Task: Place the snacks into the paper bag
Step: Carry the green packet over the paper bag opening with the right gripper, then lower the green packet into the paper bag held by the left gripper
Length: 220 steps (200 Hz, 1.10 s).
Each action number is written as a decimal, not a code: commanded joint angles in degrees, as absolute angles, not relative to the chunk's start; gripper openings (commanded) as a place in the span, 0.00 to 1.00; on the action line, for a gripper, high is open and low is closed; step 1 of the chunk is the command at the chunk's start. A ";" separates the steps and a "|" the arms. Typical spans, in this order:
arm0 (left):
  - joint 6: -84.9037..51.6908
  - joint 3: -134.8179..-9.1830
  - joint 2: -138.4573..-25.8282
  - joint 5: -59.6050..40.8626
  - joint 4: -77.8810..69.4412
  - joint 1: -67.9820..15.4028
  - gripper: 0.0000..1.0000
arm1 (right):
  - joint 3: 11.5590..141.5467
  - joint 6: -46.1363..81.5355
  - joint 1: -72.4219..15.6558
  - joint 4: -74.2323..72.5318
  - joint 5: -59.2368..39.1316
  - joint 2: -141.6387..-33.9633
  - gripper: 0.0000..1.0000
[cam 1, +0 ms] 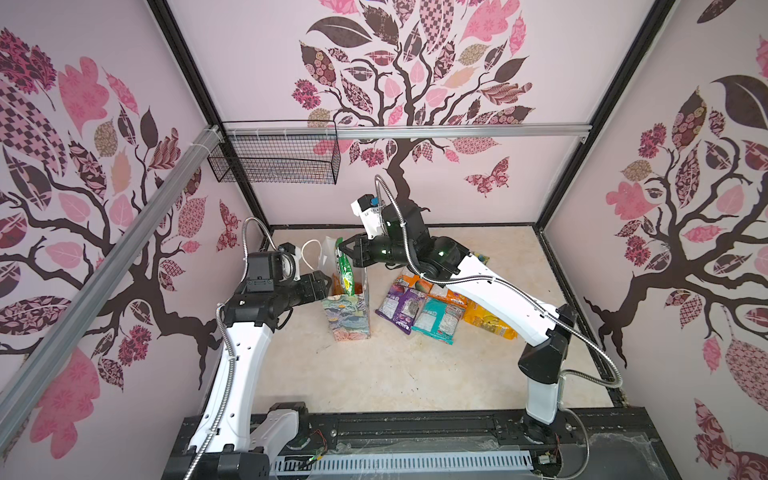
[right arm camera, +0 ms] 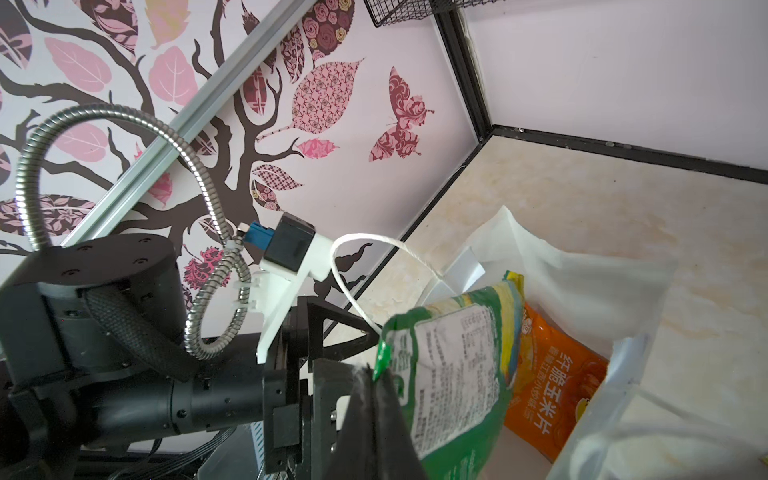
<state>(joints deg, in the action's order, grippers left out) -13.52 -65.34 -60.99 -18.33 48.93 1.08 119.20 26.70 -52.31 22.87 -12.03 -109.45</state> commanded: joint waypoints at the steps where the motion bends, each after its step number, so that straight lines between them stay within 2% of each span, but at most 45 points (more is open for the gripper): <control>1: -13.59 -64.88 -61.57 -19.24 47.74 0.96 0.82 | 118.39 27.69 -52.27 20.82 -10.38 -109.86 0.00; 69: -13.20 -64.89 -61.58 -19.59 48.03 0.93 0.82 | 116.77 27.47 -52.25 21.88 -4.02 -110.03 0.00; 143: -13.29 -64.82 -61.70 -23.28 47.03 0.94 0.81 | 119.63 27.09 -52.24 22.03 -3.44 -112.55 0.00; 189: -13.18 -64.56 -61.51 -23.22 47.03 0.90 0.81 | 121.01 26.74 -52.23 22.35 -3.06 -112.48 0.11; 220: -13.28 -64.16 -61.48 -24.41 46.65 0.92 0.81 | 122.04 26.02 -52.25 22.86 -2.38 -111.98 0.15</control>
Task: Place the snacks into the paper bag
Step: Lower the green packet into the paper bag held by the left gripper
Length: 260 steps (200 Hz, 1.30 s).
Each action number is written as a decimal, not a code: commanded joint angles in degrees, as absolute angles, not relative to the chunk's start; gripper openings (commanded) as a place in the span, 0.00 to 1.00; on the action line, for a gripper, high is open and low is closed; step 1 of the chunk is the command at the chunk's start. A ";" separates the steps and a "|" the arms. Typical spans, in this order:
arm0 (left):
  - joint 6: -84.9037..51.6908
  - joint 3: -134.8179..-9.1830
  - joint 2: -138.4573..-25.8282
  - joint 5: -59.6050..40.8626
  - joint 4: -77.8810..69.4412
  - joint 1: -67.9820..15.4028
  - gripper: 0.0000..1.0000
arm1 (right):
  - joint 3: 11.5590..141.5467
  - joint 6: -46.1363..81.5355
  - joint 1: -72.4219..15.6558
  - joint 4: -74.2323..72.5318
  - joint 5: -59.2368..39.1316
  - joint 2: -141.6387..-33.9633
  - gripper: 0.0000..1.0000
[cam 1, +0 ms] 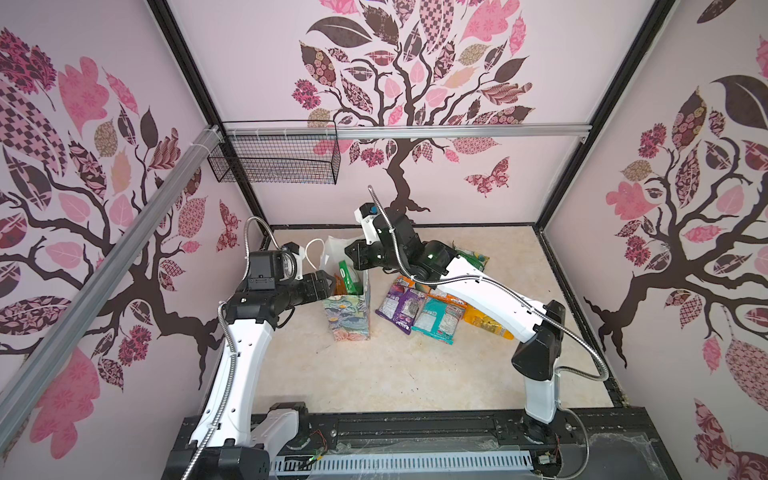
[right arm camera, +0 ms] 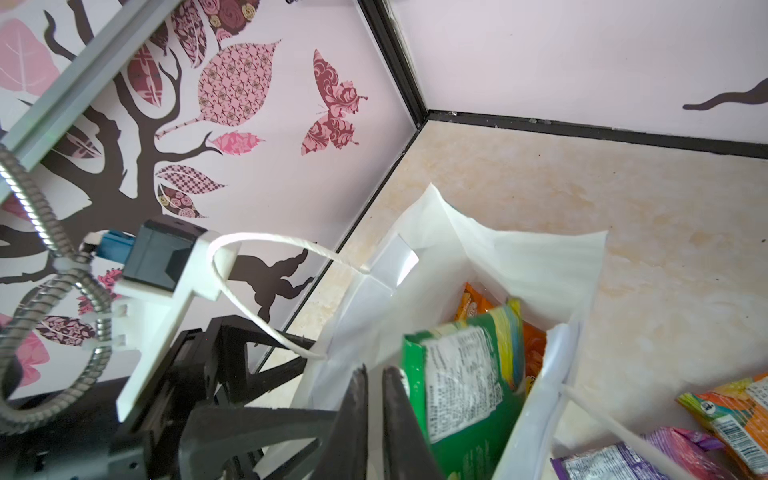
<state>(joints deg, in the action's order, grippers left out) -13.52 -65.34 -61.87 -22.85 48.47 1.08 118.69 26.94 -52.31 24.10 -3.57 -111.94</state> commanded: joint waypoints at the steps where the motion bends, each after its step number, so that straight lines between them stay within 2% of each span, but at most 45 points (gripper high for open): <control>1: -13.27 -64.16 -61.50 -24.51 46.66 0.94 0.81 | 122.06 26.02 -52.27 22.85 -2.33 -111.97 0.16; 37: -13.18 -64.40 -61.22 -24.87 46.65 0.92 0.81 | 123.33 25.66 -52.25 23.88 -2.40 -111.55 0.21; 94: -13.01 -64.28 -60.80 -24.61 46.17 0.91 0.80 | 119.25 23.80 -52.29 25.24 -2.71 -106.05 0.23; 147: -12.44 -66.65 -61.09 -22.31 48.27 0.90 0.80 | 98.00 24.26 -52.24 20.39 2.25 -88.65 0.24; 206: -12.12 -70.38 -59.86 -16.76 50.91 1.52 0.82 | 75.15 23.66 -51.78 18.73 11.39 -70.86 0.29; 246: -12.78 -69.22 -59.02 -17.37 48.35 4.75 0.82 | 69.83 17.20 -48.99 19.48 6.98 -70.28 0.30; 260: -13.95 -67.64 -58.06 -17.07 45.48 5.48 0.82 | 67.97 15.31 -47.11 18.18 -1.26 -70.65 0.30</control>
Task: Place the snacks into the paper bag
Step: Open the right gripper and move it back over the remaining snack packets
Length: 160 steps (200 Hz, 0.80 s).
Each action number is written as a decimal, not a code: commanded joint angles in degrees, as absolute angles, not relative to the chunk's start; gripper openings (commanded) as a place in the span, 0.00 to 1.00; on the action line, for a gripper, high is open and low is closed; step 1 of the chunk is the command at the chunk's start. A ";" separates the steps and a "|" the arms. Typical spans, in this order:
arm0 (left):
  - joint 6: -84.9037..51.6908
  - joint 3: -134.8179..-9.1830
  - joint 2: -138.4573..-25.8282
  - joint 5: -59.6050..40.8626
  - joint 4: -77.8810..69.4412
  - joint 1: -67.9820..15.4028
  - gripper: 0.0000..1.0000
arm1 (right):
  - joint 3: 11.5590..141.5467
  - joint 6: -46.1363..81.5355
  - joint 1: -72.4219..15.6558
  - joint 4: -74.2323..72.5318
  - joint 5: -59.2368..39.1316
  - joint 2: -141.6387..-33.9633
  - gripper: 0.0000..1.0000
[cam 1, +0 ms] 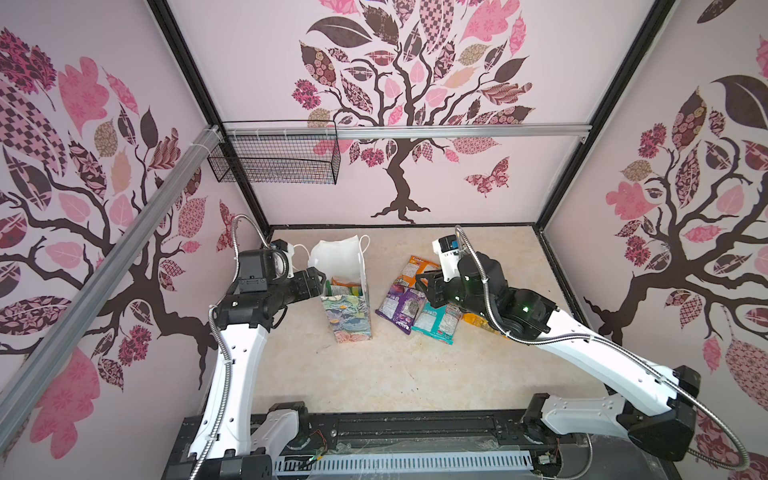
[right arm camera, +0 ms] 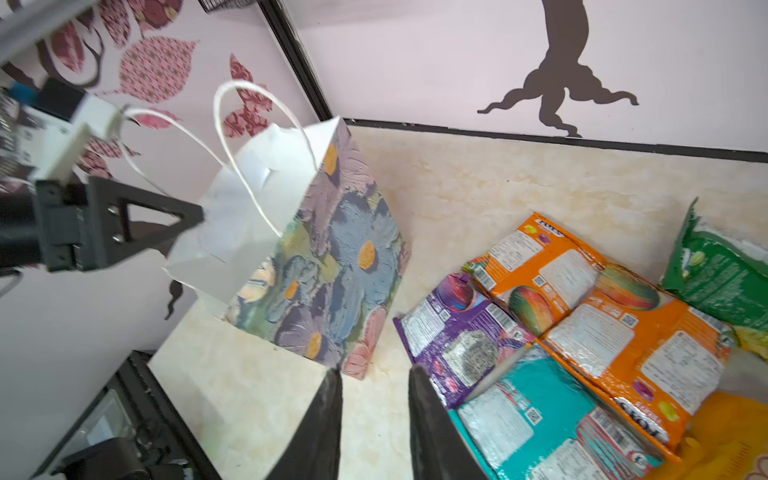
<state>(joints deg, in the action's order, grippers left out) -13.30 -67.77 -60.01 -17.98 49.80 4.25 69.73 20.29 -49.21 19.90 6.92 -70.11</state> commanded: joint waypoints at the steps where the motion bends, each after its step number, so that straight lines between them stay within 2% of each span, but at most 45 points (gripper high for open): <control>1: -14.05 -67.57 -57.99 -17.02 45.37 5.46 0.82 | 67.91 15.26 -47.02 18.10 -1.81 -70.61 0.30; 33: -14.75 -65.19 -56.54 -16.54 41.45 5.56 0.82 | 66.14 11.12 -46.82 19.65 -6.32 -71.85 0.31; 68: -12.28 -65.91 -55.56 -16.49 42.51 5.58 0.83 | 60.93 8.79 -46.78 19.43 -2.90 -71.78 0.29; 90: -13.16 -64.46 -54.59 -14.90 38.12 5.68 0.84 | 58.64 8.20 -47.38 18.69 -0.93 -71.73 0.29; 122: -15.15 -65.02 -55.15 -20.58 35.16 9.87 0.84 | 59.15 4.49 -52.85 22.98 7.98 -74.93 0.29; 160: -15.51 -65.85 -56.41 -23.22 34.89 10.28 0.83 | 59.18 2.33 -53.89 25.60 10.85 -81.18 0.29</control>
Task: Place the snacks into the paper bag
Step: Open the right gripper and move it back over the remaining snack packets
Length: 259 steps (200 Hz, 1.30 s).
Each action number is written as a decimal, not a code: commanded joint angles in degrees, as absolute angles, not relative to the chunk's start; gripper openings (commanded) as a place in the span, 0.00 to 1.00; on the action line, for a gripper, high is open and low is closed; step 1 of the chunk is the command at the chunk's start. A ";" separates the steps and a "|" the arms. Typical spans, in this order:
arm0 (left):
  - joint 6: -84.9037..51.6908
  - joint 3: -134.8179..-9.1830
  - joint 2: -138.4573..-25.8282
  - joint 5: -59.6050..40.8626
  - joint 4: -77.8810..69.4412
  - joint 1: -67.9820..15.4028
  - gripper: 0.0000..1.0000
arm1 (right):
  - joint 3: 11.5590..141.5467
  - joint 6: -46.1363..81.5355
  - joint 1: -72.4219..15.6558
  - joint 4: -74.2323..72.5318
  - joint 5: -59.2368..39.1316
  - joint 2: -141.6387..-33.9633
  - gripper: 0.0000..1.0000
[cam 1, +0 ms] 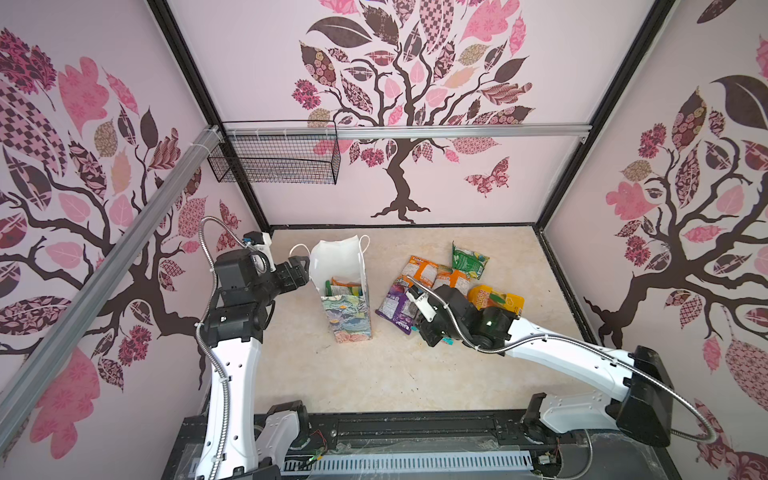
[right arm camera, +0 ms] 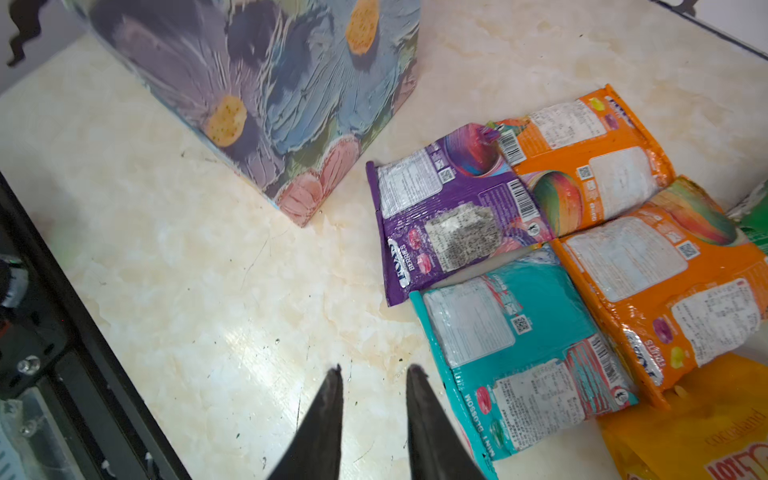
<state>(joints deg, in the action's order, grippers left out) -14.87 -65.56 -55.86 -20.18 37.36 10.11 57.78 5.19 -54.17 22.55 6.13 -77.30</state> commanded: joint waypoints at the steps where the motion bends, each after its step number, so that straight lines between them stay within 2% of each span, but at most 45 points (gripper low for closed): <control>1: -15.49 -65.80 -56.42 -23.39 34.80 10.28 0.83 | 59.16 2.26 -53.88 25.55 10.92 -81.24 0.29; 59: -16.67 -60.83 -55.89 -26.04 30.67 10.21 0.77 | 61.00 0.00 -53.88 25.15 11.82 -89.56 0.29; 122: -16.74 -58.97 -55.92 -26.98 30.11 10.27 0.76 | 66.92 -2.95 -53.93 28.64 11.42 -100.19 0.30; 259: -18.03 -57.64 -55.82 -28.19 28.29 10.24 0.76 | 67.59 -4.63 -53.88 26.90 18.50 -105.59 0.36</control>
